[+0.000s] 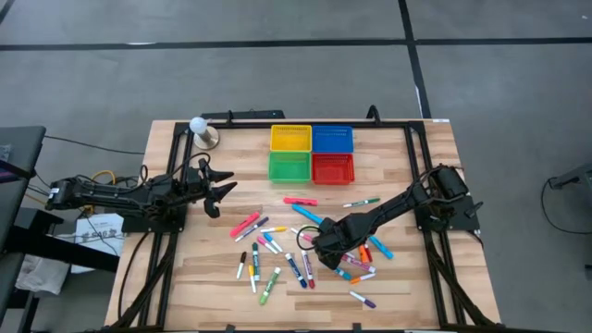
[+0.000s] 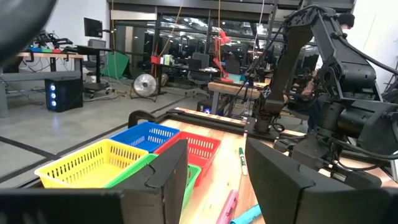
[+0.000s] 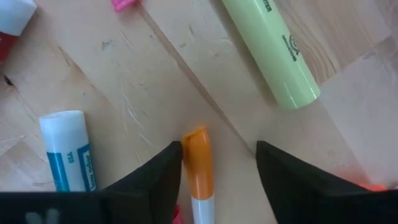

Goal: Pick & Place Markers
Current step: Put the top small orange highlighter pen into the blue bin

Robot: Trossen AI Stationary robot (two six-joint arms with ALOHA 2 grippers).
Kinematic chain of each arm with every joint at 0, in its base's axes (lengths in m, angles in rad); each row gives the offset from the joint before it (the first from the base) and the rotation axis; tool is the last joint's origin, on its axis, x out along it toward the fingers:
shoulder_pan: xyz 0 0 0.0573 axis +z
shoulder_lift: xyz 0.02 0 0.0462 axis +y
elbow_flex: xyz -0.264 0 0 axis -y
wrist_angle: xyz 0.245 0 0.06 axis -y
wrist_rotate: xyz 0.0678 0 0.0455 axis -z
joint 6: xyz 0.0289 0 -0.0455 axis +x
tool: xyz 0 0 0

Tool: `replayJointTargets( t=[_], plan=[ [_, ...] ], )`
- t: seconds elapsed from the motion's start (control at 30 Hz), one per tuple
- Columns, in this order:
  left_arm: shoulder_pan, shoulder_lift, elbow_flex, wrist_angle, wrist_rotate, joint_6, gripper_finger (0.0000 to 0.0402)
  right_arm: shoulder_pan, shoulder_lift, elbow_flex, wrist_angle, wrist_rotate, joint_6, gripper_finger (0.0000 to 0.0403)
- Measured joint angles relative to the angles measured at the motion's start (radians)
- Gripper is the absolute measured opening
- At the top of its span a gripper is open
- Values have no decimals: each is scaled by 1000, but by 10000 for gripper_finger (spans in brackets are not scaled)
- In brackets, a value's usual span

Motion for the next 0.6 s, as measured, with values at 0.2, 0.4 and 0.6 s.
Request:
replayJointTargets(
  t=[0.2,0.4,0.6],
  plan=[
    [0,0,0,0,0,0,161,0,0,0,2,25,2,121],
    [0,0,0,0,0,0,161,0,0,0,2,35,2,70],
    [0,0,0,0,0,0,161,-2,-16,-1,7,43,5,42]
  ],
)
